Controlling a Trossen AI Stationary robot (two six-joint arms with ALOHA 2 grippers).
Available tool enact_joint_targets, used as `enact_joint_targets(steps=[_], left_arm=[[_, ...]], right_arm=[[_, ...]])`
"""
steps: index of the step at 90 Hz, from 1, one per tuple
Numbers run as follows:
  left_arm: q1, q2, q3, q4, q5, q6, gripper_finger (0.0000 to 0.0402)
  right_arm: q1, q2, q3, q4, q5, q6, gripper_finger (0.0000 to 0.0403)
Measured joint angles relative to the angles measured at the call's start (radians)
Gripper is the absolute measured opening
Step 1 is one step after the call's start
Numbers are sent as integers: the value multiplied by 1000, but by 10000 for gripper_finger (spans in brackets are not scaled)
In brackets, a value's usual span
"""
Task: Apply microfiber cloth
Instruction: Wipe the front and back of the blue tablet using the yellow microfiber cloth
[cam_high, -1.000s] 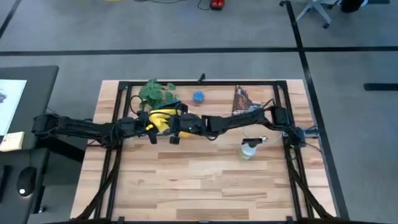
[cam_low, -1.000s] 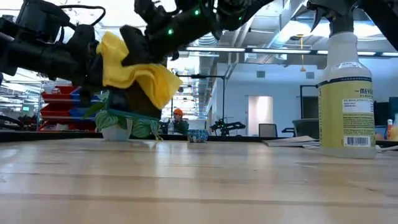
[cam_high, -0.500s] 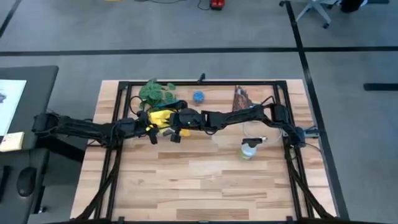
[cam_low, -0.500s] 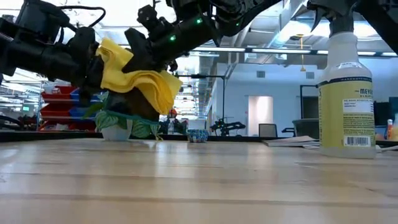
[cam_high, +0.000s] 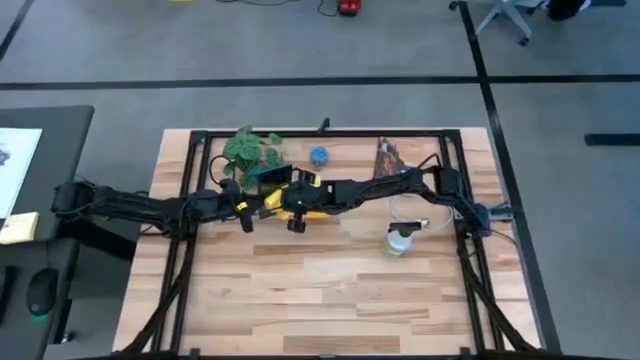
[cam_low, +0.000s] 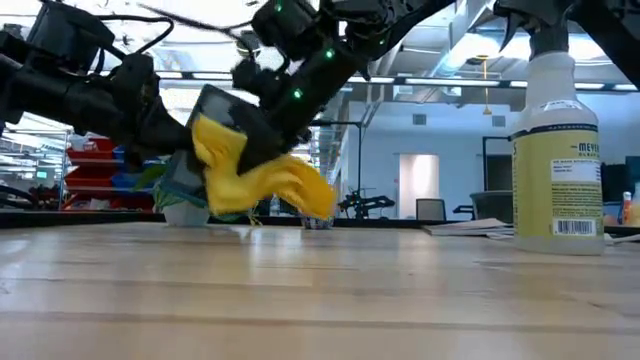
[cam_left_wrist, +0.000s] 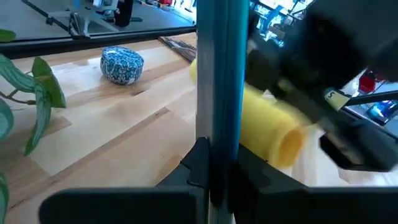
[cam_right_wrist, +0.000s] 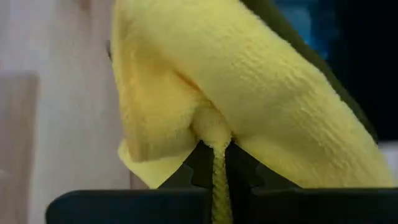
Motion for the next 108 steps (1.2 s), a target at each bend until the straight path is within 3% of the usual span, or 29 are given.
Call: enact_joint_targets(steps=[14,25,66,85,96,108], left_arm=[[-6,-4,5,22,55,-6,11],[-5,-4,7,15,38,-4,11],[-3,-2,4,3,12,0,11],[-3,-2,4,11,13,0,11],[-3,-2,3,35,36,0,11],[-18,-2,3,47,60,0,11]], right_arm=[[-2,3,-2,-157,62,45,1],[14,-4,-3,-237,133,56,1],[124,-204,0,-371,149,46,1],[178,-234,0,-87,143,-105,1],[178,-183,3,160,142,-244,1],[155,-107,2,316,185,-322,1]])
